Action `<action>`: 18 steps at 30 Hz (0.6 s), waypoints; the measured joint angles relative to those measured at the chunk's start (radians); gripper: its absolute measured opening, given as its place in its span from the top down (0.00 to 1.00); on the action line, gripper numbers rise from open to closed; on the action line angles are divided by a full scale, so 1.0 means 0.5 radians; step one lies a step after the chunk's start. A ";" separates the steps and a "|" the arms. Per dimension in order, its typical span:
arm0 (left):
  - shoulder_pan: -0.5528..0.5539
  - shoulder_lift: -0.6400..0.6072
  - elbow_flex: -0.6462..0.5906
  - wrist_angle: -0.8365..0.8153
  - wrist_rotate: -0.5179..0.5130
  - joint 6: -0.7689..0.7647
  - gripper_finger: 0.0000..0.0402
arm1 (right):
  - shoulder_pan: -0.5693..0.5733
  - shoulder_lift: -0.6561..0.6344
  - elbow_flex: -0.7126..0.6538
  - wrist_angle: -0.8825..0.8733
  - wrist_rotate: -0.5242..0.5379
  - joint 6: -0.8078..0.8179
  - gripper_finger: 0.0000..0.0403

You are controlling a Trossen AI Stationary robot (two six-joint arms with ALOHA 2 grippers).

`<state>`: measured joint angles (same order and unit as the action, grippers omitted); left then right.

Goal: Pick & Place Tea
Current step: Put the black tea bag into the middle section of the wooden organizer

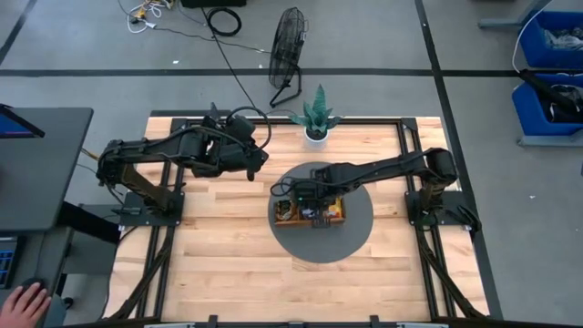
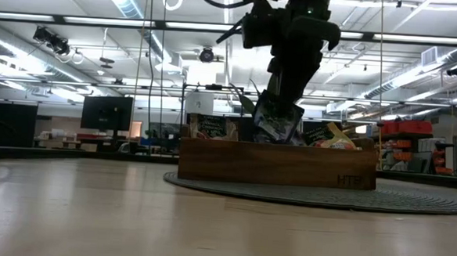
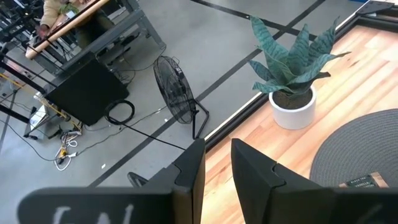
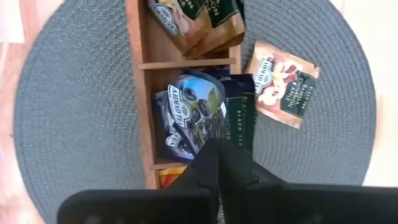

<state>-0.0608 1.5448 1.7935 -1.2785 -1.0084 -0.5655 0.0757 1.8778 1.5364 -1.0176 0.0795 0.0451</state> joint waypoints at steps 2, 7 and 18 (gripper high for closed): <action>0.001 0.000 0.000 0.000 0.000 0.000 0.79 | 0.020 0.012 0.000 0.013 -0.001 0.023 1.00; 0.002 0.000 0.000 0.004 -0.004 0.000 0.79 | 0.080 0.032 -0.001 0.022 -0.002 0.064 1.00; 0.002 0.000 0.000 0.012 -0.008 -0.015 0.79 | 0.149 0.143 -0.005 -0.029 0.000 0.172 1.00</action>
<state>-0.0601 1.5448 1.7935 -1.2727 -1.0122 -0.5729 0.1504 1.9493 1.5341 -1.0319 0.0794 0.1310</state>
